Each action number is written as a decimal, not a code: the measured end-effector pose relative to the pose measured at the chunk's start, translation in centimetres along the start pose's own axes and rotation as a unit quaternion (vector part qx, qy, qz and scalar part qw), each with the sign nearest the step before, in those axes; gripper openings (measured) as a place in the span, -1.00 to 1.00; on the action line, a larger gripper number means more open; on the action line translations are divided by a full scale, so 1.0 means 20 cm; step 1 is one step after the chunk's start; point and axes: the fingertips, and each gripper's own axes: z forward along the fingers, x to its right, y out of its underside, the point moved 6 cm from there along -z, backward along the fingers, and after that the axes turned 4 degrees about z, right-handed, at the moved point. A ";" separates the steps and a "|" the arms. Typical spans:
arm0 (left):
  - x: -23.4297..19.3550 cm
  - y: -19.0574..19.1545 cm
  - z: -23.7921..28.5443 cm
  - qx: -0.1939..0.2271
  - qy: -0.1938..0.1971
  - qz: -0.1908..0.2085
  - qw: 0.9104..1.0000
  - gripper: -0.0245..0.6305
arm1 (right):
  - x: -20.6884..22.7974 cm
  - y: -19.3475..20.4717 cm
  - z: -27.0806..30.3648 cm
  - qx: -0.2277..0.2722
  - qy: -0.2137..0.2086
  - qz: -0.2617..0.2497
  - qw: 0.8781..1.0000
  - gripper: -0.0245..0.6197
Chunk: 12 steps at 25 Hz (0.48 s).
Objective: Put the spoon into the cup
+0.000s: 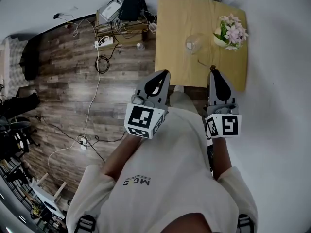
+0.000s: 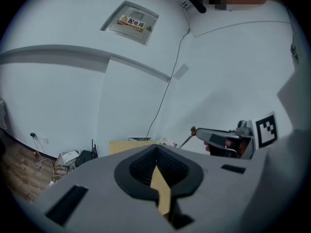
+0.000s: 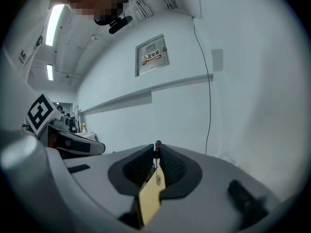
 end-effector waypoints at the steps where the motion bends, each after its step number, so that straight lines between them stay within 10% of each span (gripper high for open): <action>1: 0.00 0.00 0.02 -0.004 -0.003 -0.001 1.000 -0.89 | 0.02 0.00 0.02 0.000 -0.002 0.001 1.000 -0.75; 12: -0.01 0.06 0.26 -0.036 -0.035 -0.007 0.999 -0.89 | 0.29 0.13 0.27 -0.023 -0.017 0.020 0.999 -0.75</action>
